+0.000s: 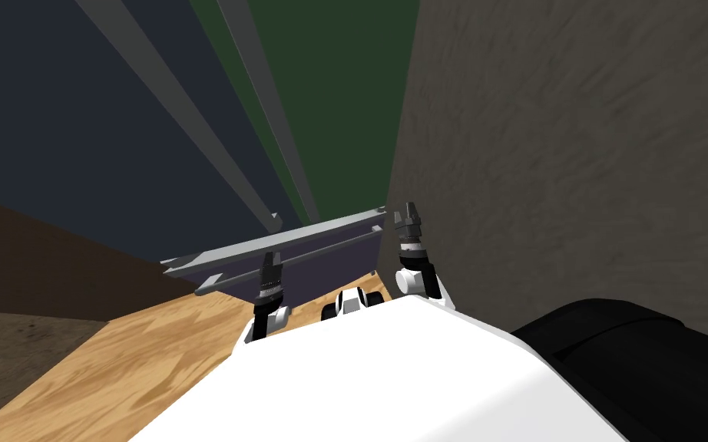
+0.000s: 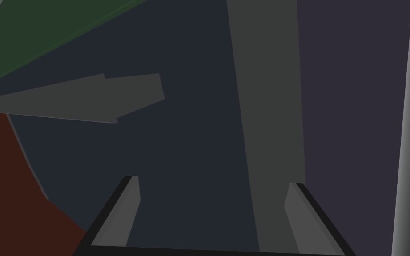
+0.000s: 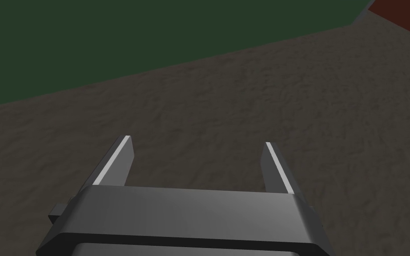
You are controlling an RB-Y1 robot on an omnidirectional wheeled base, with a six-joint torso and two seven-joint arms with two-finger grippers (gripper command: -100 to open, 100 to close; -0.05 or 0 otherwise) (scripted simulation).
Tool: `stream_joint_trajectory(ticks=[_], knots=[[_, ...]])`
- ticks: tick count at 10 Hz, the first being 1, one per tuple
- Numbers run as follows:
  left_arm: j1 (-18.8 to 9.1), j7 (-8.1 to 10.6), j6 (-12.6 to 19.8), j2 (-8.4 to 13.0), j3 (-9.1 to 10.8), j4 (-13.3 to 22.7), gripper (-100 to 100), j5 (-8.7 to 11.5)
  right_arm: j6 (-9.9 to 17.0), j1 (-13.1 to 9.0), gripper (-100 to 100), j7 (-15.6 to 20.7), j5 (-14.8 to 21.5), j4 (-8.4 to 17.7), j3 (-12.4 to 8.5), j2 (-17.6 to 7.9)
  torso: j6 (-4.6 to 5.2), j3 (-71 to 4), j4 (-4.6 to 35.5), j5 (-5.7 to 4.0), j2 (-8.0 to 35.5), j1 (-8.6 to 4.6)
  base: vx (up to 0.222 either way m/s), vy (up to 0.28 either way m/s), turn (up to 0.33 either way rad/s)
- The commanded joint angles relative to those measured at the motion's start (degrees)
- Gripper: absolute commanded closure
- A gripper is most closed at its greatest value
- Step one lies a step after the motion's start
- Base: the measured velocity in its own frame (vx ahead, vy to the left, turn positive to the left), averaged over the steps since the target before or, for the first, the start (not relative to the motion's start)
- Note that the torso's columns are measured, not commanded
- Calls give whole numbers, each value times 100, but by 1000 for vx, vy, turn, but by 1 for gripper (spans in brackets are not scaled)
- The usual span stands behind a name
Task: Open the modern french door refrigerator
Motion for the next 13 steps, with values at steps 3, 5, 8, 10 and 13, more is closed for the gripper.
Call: stream_joint_trajectory(ticks=[3,5,8,10,13], knots=[[-35,23,-211,-122,-34,536,-100,-75,0,0,0,0,0,0,0,0,5,-7,-15,12,-14,3,6,-18,10],[-35,23,-211,-122,-34,633,-100,-75,0,0,0,0,0,0,0,0,1,-2,6,-10,-1,-9,8,-20,3],[-174,42,-478,-209,6,1043,-100,-113,0,0,0,0,0,0,0,0,14,-3,-3,-3,-5,-19,10,-16,28],[-238,51,-602,-264,24,1270,-100,-130,0,0,0,0,0,0,0,0,15,-3,-4,-6,-5,-29,10,-22,22],[-298,60,-718,-326,42,1557,-100,-147,0,0,0,0,0,0,0,0,16,0,-3,-4,0,-25,1,-14,11]])
